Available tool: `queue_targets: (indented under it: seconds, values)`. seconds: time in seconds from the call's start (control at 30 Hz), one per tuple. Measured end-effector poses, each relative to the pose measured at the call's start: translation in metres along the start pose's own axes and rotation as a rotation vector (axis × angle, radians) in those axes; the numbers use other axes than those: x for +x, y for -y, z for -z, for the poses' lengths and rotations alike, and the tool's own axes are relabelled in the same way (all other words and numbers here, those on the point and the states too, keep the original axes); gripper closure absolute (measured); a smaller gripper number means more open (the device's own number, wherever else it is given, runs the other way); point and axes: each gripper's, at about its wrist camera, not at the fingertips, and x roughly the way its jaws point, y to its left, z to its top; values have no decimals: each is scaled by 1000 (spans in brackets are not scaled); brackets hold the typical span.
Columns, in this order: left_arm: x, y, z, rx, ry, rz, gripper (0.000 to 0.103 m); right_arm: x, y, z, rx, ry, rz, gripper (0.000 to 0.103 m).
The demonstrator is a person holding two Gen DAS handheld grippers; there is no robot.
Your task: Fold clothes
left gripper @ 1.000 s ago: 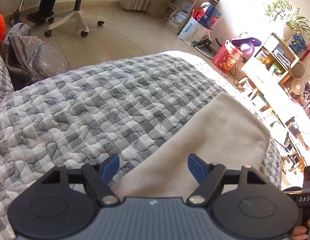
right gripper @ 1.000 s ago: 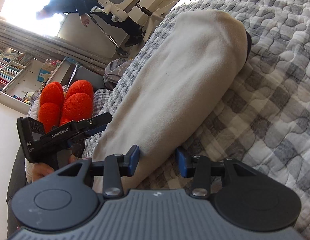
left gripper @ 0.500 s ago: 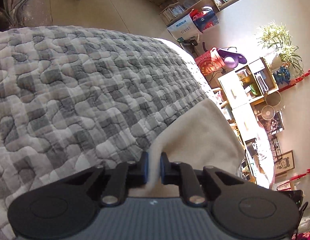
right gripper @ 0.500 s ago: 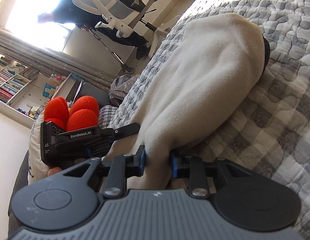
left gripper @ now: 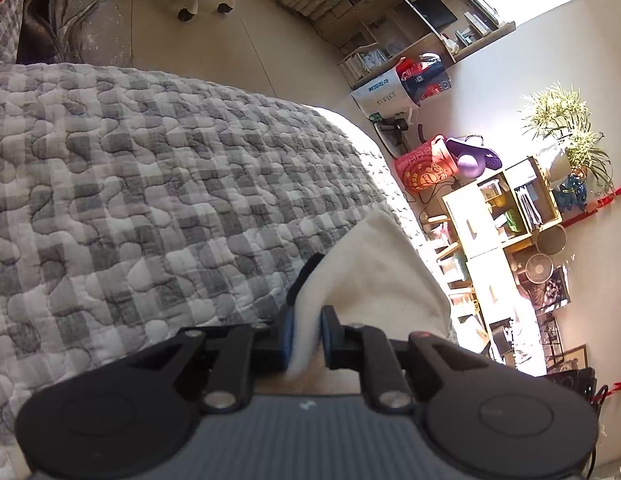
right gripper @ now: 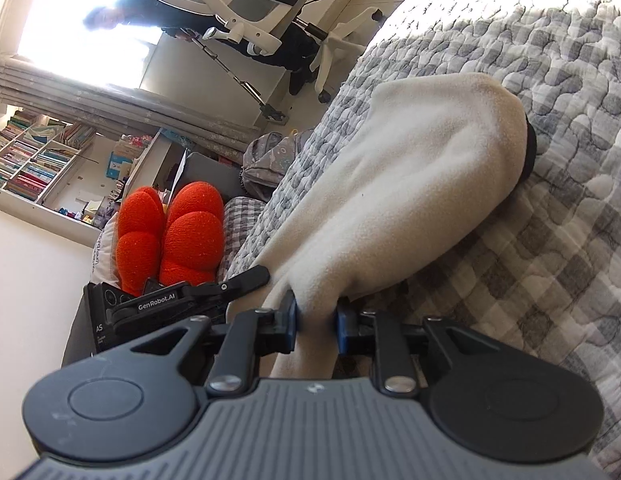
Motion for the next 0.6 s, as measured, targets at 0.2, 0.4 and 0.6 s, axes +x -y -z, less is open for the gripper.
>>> queue_targets:
  seconds: [0.2,0.4,0.6]
  values:
    - [22,-27,-14,-42,-82,49,56,7,9,9,33,-41,-16,55]
    - [31,-31,-2,-97,-108,75,92,20,9,16,37,-35,-101,77]
    - [5,-9,-13,-123,58,246,93,-19,-15,-5,-78,116,-197,79]
